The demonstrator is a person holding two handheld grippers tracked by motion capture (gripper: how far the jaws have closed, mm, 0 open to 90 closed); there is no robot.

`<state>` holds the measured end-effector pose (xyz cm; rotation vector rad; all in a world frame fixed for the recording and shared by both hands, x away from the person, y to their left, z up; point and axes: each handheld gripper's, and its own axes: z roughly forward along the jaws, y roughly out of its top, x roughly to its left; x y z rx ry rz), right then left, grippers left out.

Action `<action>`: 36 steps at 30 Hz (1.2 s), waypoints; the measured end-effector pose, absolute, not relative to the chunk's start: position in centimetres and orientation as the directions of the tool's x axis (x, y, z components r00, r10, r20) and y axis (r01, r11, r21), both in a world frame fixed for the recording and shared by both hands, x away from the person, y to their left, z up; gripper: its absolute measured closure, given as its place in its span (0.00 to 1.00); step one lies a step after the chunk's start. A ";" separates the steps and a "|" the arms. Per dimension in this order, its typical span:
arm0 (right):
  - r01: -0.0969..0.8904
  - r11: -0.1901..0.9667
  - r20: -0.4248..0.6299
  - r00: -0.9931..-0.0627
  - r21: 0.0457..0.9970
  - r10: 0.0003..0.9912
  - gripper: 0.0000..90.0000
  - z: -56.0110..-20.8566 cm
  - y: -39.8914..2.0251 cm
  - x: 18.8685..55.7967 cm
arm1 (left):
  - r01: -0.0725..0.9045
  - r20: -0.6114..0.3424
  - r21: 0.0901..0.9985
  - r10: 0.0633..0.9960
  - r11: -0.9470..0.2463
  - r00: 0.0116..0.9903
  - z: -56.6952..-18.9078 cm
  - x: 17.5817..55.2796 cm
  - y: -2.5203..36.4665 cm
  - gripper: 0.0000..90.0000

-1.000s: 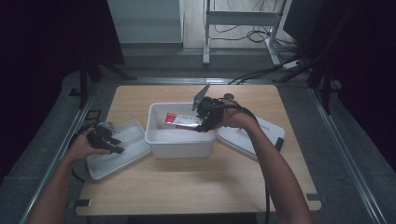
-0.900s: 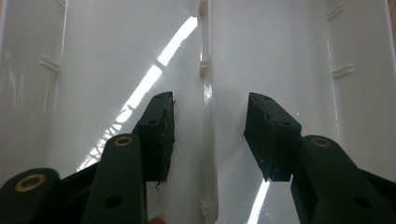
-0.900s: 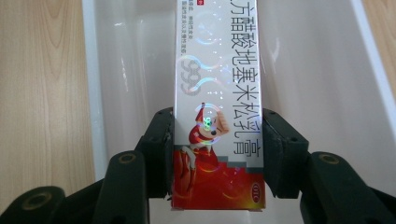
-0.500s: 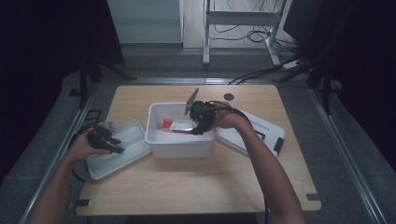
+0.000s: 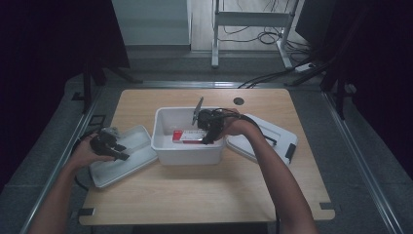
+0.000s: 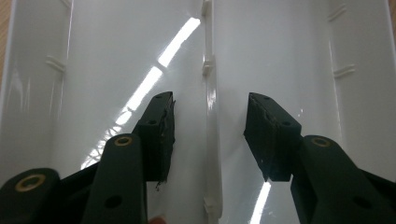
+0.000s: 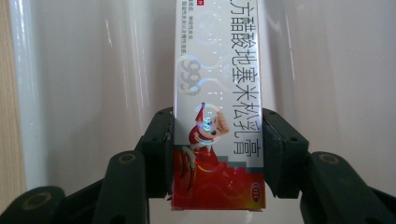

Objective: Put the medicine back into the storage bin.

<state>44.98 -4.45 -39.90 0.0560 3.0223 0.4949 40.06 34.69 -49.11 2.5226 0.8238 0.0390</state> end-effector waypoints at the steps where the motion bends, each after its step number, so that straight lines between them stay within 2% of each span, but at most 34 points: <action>1: 0.022 0.949 -0.071 -0.996 0.313 0.047 0.57 -40.1 -4.4 45.0 | 0.549 -0.119 0.453 0.562 -0.703 0.819 -49.1 40.1 34.7 0.59; 36: -0.008 0.977 -0.047 -0.999 0.215 0.002 0.56 -41.9 -3.5 44.9 | 0.551 -0.120 0.460 0.566 -0.696 0.815 -49.3 40.1 34.7 0.59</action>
